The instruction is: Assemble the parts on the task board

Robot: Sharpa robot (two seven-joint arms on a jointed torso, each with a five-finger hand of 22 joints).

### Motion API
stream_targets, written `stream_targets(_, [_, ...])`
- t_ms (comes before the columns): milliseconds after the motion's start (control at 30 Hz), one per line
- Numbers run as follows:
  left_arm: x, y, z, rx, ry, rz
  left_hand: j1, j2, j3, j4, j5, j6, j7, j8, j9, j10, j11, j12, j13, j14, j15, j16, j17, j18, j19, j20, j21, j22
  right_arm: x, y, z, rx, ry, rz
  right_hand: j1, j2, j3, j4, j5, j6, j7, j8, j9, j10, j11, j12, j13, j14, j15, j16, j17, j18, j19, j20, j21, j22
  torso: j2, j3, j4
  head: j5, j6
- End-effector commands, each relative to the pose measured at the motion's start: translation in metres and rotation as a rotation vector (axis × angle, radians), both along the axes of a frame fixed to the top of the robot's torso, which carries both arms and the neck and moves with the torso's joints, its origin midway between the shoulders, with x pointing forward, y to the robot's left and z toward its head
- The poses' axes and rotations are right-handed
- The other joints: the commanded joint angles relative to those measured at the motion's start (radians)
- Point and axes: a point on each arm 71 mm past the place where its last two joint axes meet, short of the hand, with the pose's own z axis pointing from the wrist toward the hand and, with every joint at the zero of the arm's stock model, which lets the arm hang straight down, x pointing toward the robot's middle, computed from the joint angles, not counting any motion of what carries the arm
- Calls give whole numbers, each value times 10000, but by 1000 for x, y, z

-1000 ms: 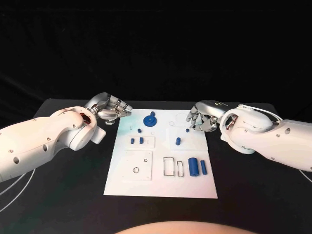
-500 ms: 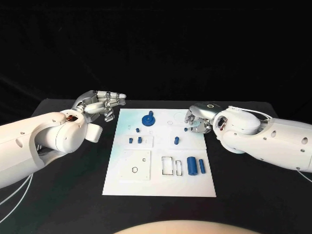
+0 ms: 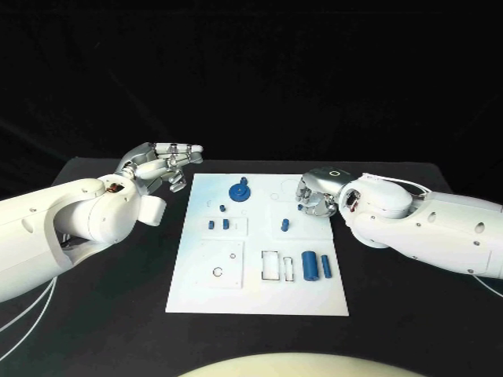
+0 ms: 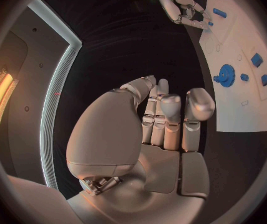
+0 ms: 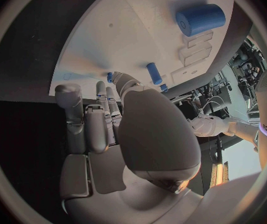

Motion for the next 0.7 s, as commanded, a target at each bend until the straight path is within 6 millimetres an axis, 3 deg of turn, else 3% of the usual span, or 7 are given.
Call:
stream_targets(33, [-1,-5,3,-158,-188,-332,83,57,-42,-25,13,-87,-2,8,-11,-62,-6,30,10,-54,-8,-60,-14,154,-78,-22,-38,-19,0,2,-3,-161,59,94,-112,28,69,-16,49,90,19,-25,18,75,-5,-47,-22,597,40,51,64,-116,63,7,62,36,7,7,4,10,-14])
stream_targets(700, [-2,-8,7,-25,-391,-431,176,96,-51,-88,27,-103,14,17,-20,-96,4,56,26,-70,0,-64,-38,158,-79,-16,-77,-47,3,4,-14,-212,462,97,-188,167,510,-152,43,296,-43,-2,73,320,-66,-116,-153,594,-1,206,186,-167,149,-25,455,400,-5,4,-4,12,-106])
